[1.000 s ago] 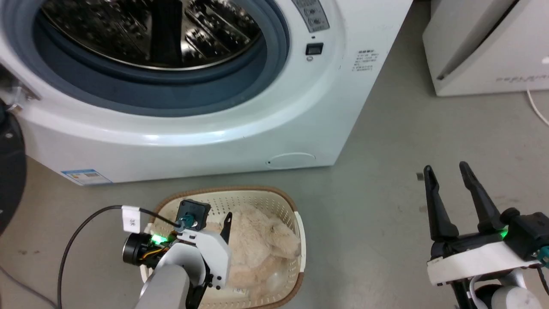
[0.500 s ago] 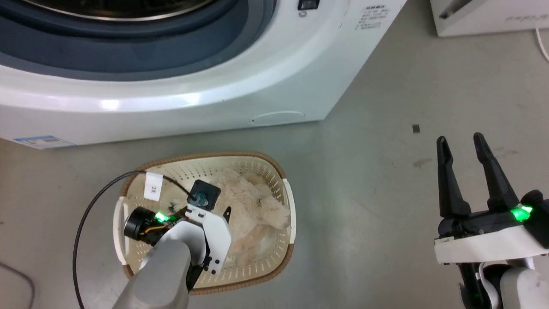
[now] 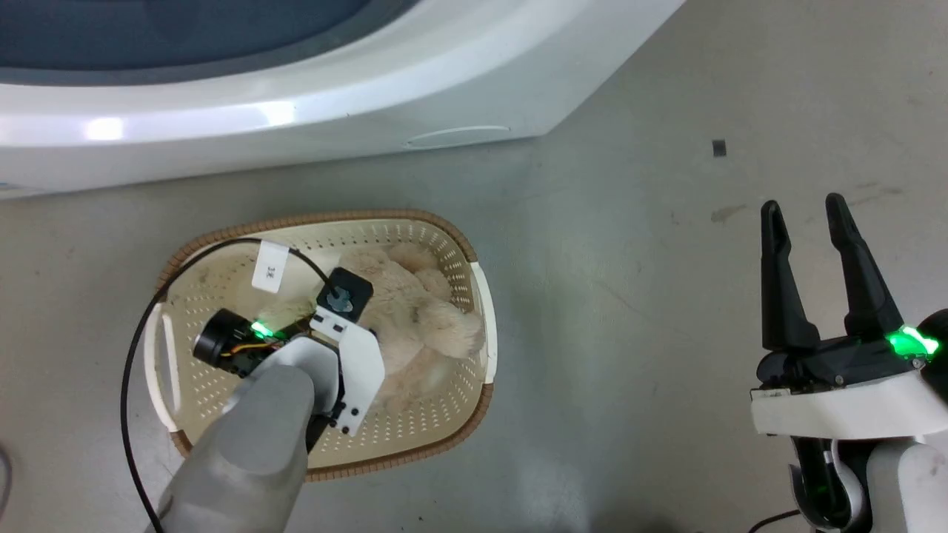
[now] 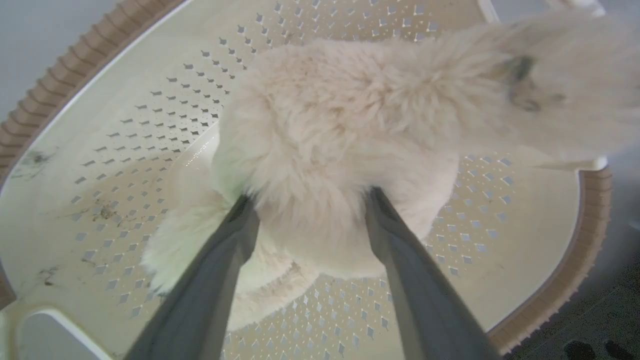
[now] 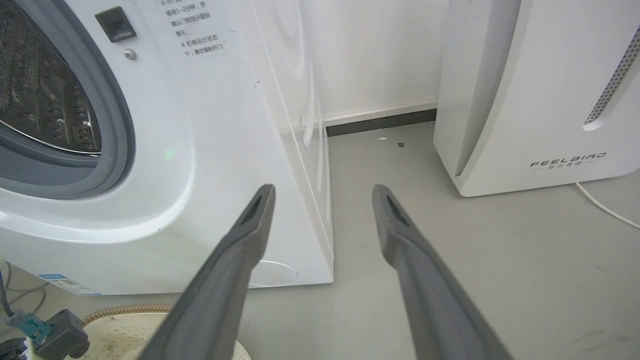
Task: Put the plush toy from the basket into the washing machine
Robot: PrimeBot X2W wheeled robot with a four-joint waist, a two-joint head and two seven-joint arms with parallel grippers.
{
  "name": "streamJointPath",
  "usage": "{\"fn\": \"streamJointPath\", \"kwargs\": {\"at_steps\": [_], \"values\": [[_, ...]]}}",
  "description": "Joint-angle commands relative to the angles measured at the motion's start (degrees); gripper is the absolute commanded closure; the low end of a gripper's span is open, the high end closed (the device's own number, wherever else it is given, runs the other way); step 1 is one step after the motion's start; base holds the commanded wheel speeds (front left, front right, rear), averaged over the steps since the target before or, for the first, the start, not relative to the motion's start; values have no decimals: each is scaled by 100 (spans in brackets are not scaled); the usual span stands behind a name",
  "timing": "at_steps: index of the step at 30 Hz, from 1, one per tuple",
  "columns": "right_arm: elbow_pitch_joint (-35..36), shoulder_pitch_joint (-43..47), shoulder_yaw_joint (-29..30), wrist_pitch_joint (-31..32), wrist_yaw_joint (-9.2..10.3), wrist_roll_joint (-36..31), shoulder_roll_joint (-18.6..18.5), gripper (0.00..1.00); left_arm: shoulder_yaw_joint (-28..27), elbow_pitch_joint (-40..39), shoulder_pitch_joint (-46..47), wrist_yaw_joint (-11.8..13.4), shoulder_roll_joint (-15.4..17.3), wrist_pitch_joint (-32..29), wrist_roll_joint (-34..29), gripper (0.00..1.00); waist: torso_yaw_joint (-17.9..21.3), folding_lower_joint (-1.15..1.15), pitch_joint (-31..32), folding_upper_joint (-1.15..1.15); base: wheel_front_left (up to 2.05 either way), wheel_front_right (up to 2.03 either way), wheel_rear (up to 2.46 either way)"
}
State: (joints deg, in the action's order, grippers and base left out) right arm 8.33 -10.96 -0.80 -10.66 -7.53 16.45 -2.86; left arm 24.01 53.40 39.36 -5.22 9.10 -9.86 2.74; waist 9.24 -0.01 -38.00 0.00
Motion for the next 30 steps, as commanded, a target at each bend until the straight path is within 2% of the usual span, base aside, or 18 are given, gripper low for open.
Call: {"fn": "streamJointPath", "kwargs": {"at_steps": [1, 16, 17, 18, 30], "values": [[67, -137, -21, -59, 3, 103, -1, 0, 105, 201, 171, -24, 54, -81, 31, 0, 59, 1, -148, 0, 0, 0, 0], [57, -372, -129, -238, 4, 429, -1, 0, 553, 1086, 834, -77, 119, -253, 248, 0, 245, 1, -681, 0, 0, 0, 0], [52, -379, -134, -250, 4, 454, -1, 0, 612, 1145, 859, -84, 131, -264, 237, 20, 261, 1, -690, 0, 0, 0, 0], [43, -386, -134, -261, 4, 478, -1, 0, 680, 1204, 896, -87, 146, -227, 213, 99, 273, 1, -687, 0, 0, 0, 0], [-62, -481, -170, -393, 4, 647, -1, 0, 1078, 1853, 1155, -169, 171, -82, 383, 100, 277, 1, -573, 0, 0, 0, 0]]}}
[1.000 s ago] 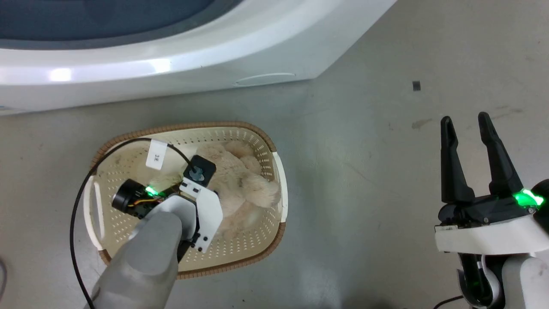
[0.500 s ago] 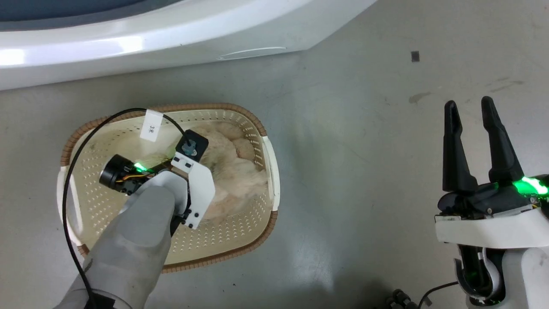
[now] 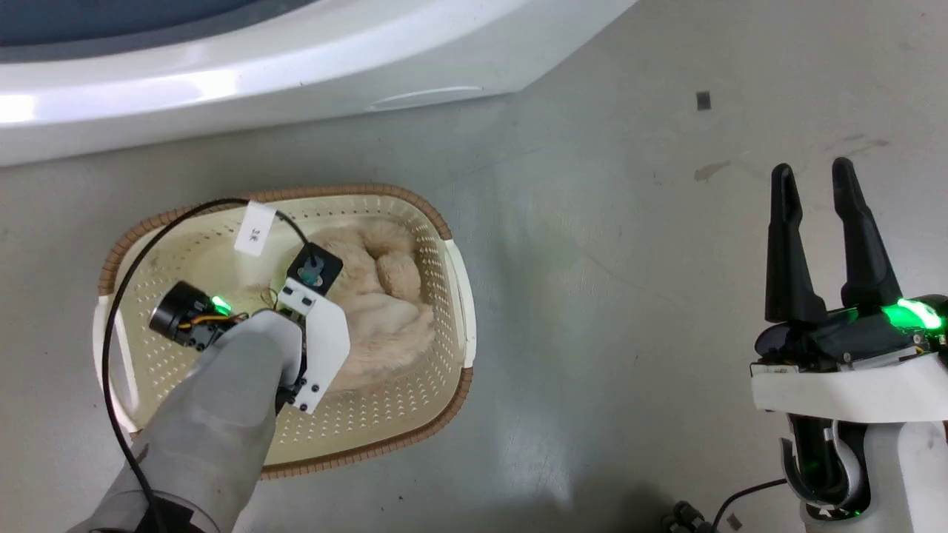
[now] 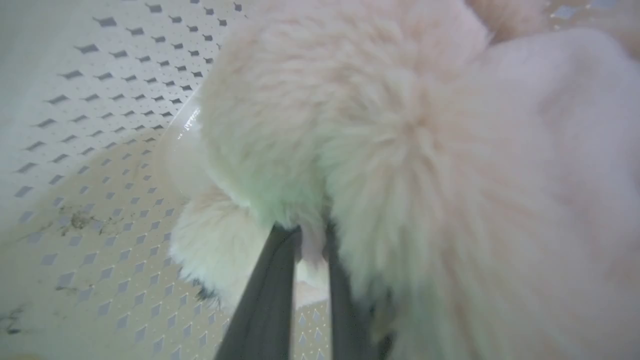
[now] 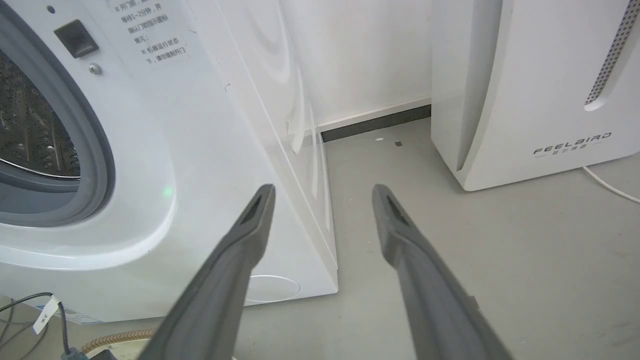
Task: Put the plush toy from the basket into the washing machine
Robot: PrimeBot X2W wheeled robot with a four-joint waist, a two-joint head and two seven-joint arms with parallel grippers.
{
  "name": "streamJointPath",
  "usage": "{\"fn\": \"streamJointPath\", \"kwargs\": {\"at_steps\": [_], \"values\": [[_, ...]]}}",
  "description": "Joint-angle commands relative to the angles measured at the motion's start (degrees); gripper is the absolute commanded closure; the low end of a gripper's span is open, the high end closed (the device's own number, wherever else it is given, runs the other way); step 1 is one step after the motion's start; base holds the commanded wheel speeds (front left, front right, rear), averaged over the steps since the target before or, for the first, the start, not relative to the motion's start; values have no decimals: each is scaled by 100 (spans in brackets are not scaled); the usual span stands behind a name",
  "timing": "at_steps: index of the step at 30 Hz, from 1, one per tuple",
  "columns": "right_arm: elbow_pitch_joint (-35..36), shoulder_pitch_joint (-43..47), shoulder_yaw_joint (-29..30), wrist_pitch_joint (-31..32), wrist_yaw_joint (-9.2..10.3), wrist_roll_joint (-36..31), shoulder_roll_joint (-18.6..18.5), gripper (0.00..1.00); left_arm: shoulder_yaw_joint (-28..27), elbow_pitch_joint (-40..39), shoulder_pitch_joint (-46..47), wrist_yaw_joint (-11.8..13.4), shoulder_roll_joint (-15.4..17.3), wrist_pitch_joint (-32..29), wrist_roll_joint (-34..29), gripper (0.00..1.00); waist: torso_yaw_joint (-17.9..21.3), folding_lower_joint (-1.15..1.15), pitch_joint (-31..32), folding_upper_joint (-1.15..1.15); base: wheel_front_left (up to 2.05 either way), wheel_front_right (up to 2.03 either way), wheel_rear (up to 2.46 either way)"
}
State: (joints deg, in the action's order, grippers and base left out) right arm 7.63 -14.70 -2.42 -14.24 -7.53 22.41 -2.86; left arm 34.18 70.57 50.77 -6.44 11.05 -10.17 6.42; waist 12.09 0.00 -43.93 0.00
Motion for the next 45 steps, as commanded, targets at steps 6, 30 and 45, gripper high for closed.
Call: {"fn": "streamJointPath", "kwargs": {"at_steps": [6, 30, 45], "values": [[-235, 75, -40, -75, 4, -19, -1, 0, 127, 338, -145, -69, -224, 560, 212, 100, -185, 0, 622, 0, 0, 0, 0], [-724, 1022, 158, -75, 4, -237, -1, 0, 144, 5, -1177, 34, -769, 2469, 741, 100, -1114, 0, 2840, 0, 0, 0, 0], [-779, 1498, 191, -75, 4, -250, -1, 0, -314, -2444, -1945, 587, -331, 2516, 761, 100, -1398, 0, 3516, 0, 0, 0, 0]]}}
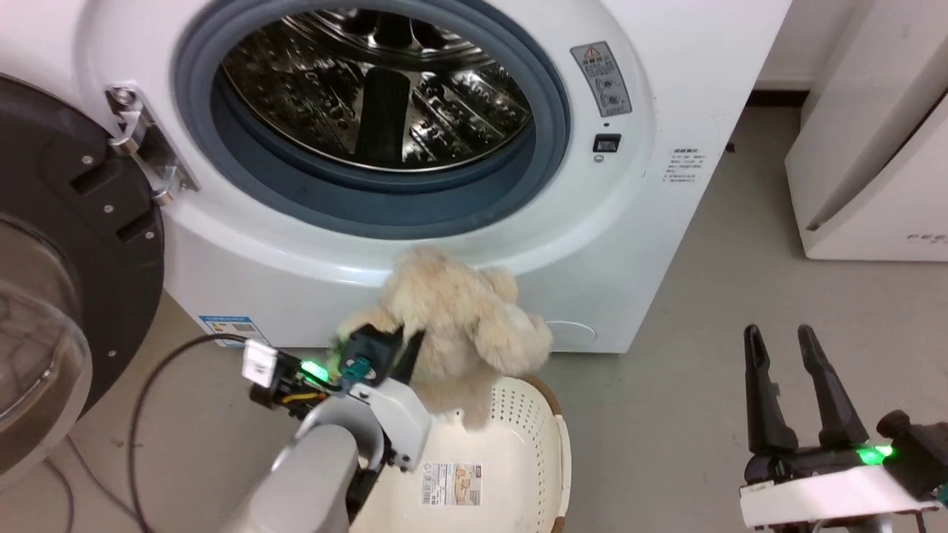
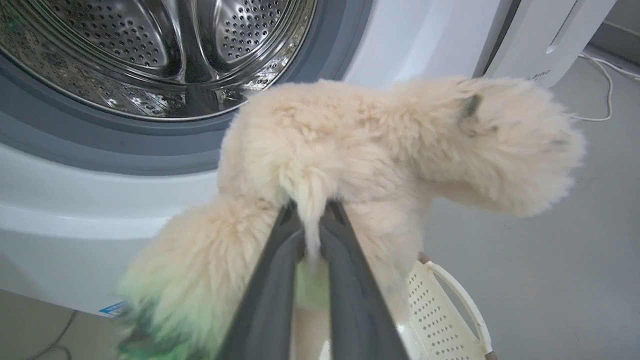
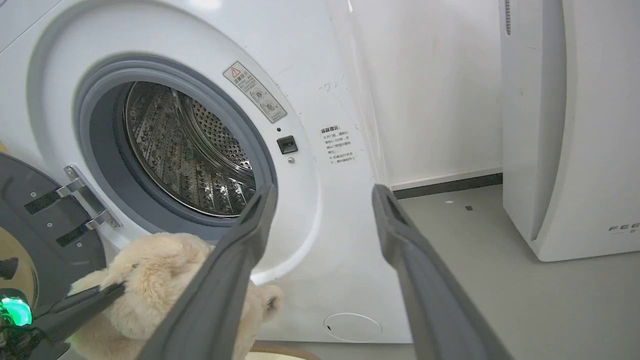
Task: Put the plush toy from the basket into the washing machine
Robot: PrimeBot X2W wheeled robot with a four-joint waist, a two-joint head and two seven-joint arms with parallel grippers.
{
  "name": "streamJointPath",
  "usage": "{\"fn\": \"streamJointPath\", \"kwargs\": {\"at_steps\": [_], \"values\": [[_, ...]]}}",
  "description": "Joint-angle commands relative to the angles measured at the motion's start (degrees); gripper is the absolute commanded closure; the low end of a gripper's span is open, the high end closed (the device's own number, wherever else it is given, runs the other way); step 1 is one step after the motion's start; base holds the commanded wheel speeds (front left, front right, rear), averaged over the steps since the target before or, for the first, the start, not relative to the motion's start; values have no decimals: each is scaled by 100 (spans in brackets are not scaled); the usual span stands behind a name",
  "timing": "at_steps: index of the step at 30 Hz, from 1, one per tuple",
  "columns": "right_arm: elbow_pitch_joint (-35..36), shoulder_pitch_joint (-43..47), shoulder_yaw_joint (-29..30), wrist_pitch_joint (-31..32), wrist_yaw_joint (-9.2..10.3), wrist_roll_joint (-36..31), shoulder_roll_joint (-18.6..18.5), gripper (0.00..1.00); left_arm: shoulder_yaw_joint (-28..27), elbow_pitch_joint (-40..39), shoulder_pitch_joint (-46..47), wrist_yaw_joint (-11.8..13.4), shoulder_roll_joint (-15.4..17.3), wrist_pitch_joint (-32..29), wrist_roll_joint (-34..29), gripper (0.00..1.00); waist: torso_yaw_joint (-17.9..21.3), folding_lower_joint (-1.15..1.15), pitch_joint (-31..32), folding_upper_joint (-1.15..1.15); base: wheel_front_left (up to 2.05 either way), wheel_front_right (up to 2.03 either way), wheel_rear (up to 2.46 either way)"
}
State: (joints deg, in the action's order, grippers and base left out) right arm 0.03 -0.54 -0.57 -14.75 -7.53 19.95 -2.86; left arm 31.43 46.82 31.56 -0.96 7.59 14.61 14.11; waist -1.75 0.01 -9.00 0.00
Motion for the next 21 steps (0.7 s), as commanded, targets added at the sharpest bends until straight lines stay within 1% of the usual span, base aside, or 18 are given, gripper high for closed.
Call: {"fn": "streamJointPath", "kwargs": {"at_steps": [1, 6, 10, 15, 21], "values": [[-21, 95, 7, -25, 4, -2, -1, 0, -89, -237, -58, 76, 55, 38, -14, 100, -18, -1, 44, 0, 0, 0, 0], [-25, 128, -16, -25, 4, 4, -1, 0, -425, -1002, -150, 269, 219, 38, -9, 100, -6, -1, 83, 0, 0, 0, 0], [-2, 88, -75, -25, 4, 12, -1, 0, -707, -1375, -140, 378, 296, 39, -7, 100, 70, -1, 18, 0, 0, 0, 0], [49, -19, -84, -25, 4, 9, -1, 0, -1012, -1569, 69, 445, 313, 39, -39, 100, 215, -1, -203, 0, 0, 0, 0], [125, -226, -91, -25, 4, -2, -1, 0, -1403, -1496, 651, 430, 321, 39, -14, 100, 441, -1, -657, 0, 0, 0, 0]]}}
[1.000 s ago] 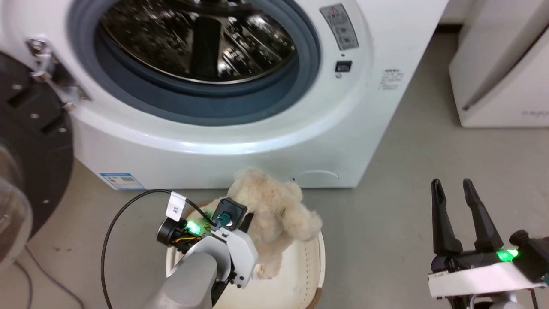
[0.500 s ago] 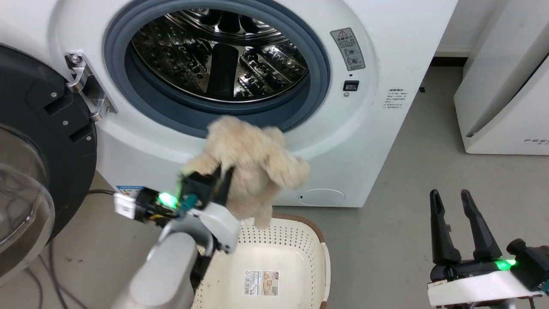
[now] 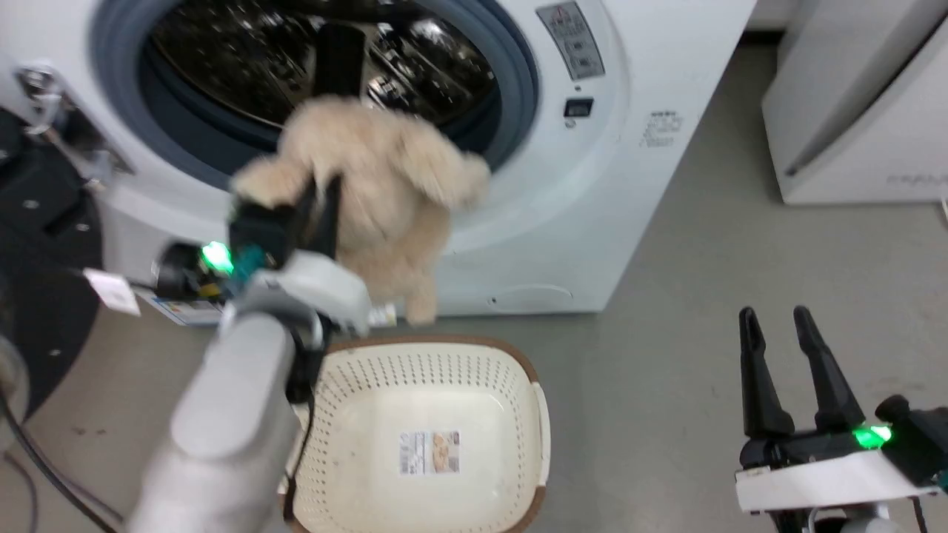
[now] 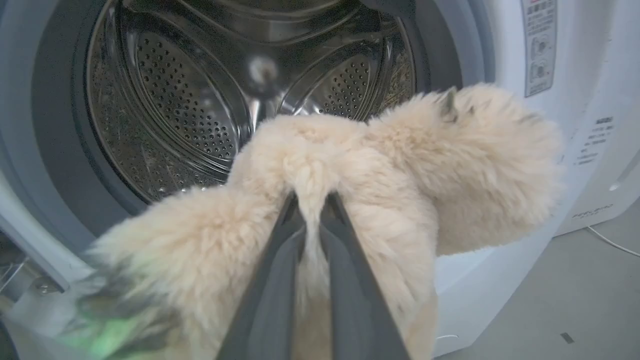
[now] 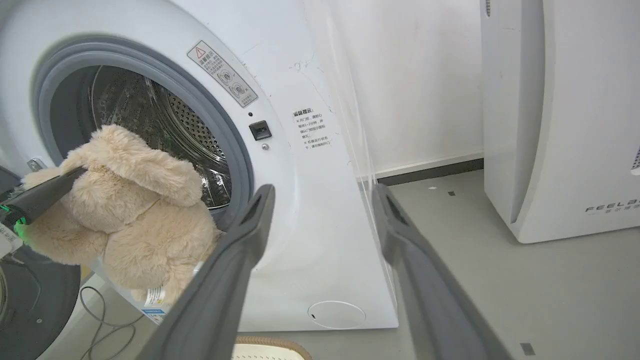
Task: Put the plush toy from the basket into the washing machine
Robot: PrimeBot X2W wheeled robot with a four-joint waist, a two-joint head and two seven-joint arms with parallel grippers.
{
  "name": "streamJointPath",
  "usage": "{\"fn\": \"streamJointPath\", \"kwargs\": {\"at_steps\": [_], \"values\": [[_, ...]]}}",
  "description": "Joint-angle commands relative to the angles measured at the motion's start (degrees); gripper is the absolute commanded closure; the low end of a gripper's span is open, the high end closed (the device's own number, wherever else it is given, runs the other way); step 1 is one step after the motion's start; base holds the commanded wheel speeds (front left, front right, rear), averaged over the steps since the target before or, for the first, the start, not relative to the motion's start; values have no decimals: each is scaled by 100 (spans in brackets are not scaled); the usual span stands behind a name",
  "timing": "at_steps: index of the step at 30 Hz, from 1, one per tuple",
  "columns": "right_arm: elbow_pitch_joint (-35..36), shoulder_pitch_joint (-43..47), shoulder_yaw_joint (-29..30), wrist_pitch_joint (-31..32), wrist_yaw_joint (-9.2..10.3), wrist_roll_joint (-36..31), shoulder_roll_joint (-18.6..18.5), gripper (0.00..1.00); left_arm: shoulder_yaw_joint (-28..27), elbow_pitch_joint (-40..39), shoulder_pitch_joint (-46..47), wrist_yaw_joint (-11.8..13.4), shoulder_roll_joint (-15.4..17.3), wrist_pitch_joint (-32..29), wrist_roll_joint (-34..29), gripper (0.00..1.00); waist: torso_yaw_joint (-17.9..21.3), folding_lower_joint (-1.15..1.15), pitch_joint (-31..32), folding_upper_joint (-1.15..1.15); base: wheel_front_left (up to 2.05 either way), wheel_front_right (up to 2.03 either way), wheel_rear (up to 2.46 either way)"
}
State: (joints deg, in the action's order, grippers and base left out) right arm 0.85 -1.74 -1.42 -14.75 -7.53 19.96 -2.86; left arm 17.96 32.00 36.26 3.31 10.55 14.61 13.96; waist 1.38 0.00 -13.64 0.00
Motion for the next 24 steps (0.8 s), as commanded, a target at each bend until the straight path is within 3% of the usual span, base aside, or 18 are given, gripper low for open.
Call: {"fn": "streamJointPath", "kwargs": {"at_steps": [1, 15, 24], "values": [[51, -151, -8, -25, 4, -2, -1, 0, -117, 33, 306, -7, 42, 39, -3, 100, 175, 0, -291, 0, 0, 0, 0], [174, -759, -62, -25, 4, 166, -1, 0, -949, 747, 1855, -76, 369, 39, -99, 100, 943, 0, -1460, 0, 0, 0, 0], [295, -1050, -165, -25, 4, 303, -1, 0, -1319, 1182, 2765, -196, 809, 39, -205, 100, 1341, 0, -2119, 0, 0, 0, 0]]}}
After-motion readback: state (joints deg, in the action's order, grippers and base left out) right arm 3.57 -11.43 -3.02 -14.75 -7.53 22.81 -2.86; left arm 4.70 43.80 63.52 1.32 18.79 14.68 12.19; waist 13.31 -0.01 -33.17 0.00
